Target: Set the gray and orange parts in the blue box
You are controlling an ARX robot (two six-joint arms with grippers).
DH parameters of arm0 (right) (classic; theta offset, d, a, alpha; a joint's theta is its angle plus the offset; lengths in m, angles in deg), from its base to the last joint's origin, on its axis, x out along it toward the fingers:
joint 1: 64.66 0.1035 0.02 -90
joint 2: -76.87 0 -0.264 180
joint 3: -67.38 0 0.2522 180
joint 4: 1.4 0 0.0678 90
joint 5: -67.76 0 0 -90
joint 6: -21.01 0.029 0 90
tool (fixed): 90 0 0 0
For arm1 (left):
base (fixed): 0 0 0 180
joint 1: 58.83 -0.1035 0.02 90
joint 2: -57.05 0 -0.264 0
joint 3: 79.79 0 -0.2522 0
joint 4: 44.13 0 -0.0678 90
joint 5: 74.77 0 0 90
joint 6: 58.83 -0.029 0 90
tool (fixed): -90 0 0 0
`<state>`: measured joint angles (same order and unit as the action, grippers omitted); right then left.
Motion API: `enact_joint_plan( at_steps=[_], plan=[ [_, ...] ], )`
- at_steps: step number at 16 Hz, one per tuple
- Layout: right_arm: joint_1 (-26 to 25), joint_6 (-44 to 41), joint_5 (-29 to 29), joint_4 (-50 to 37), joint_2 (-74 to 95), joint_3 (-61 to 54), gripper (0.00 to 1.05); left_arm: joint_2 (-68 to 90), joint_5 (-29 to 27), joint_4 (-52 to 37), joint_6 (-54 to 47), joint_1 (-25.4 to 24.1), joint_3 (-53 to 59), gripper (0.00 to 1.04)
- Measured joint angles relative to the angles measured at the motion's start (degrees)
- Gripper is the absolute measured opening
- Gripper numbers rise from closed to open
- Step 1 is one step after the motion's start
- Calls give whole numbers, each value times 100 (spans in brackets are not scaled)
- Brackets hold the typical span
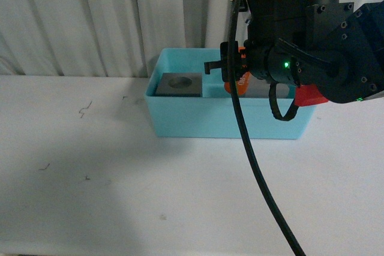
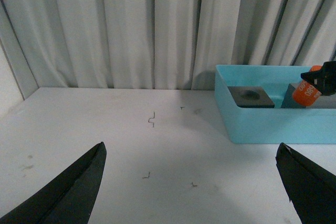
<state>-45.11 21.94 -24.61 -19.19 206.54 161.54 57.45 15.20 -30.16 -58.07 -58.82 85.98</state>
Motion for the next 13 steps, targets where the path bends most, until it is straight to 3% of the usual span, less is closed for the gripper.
enact_joint_plan(
  at_steps=[13],
  plan=[
    [105,166,-85,391,820,1032,47,0,0,0,0,0,0,98]
  ],
)
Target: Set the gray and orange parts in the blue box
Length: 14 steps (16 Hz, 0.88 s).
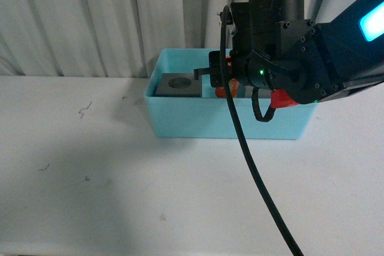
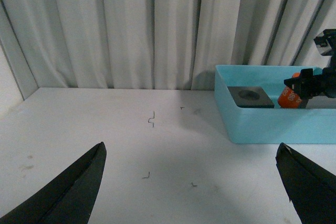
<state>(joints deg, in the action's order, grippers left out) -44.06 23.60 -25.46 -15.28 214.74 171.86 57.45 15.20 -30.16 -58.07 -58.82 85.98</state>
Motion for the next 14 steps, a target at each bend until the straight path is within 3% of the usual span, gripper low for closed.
enact_joint_plan(
  at_steps=[14],
  plan=[
    [42,297,-114,404,450,459,47,0,0,0,0,0,0,98]
  ],
)
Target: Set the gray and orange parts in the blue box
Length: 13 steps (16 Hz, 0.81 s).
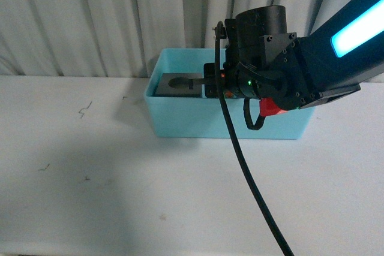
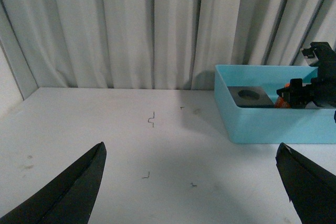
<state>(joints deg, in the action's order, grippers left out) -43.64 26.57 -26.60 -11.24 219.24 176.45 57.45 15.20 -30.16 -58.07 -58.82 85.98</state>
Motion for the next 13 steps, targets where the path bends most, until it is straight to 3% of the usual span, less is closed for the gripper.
enact_joint_plan(
  at_steps=[2,7,8,13],
  plan=[
    [0,7,0,2,0,0,47,0,0,0,0,0,0,98],
    [0,66,15,-13,0,2,96,0,0,0,0,0,0,98],
    [0,74,39,-22,0,2,100,0,0,0,0,0,0,98],
    [-20,17,140,-356,-157,-315,98,0,0,0,0,0,0,98]
  ],
)
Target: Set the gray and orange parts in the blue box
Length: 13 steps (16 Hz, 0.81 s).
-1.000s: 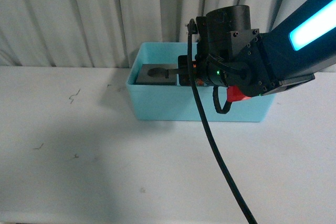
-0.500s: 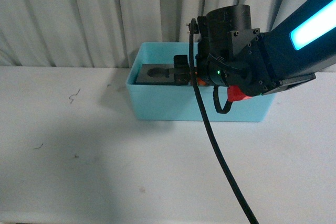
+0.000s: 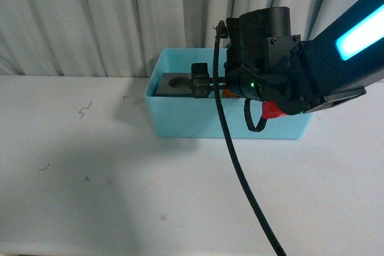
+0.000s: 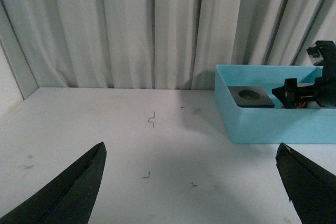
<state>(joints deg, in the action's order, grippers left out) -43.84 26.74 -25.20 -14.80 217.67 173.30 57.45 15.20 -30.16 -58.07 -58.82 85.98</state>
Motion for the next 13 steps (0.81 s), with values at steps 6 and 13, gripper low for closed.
enact_joint_plan(
  at_steps=[6,13],
  plan=[
    [-627,-586,474,-1408,-2505,-2693,98,0,0,0,0,0,0,98],
    [-1443,1241,1670,-623,-6854,-8432,97,0,2,0,0,0,0,98]
  ],
)
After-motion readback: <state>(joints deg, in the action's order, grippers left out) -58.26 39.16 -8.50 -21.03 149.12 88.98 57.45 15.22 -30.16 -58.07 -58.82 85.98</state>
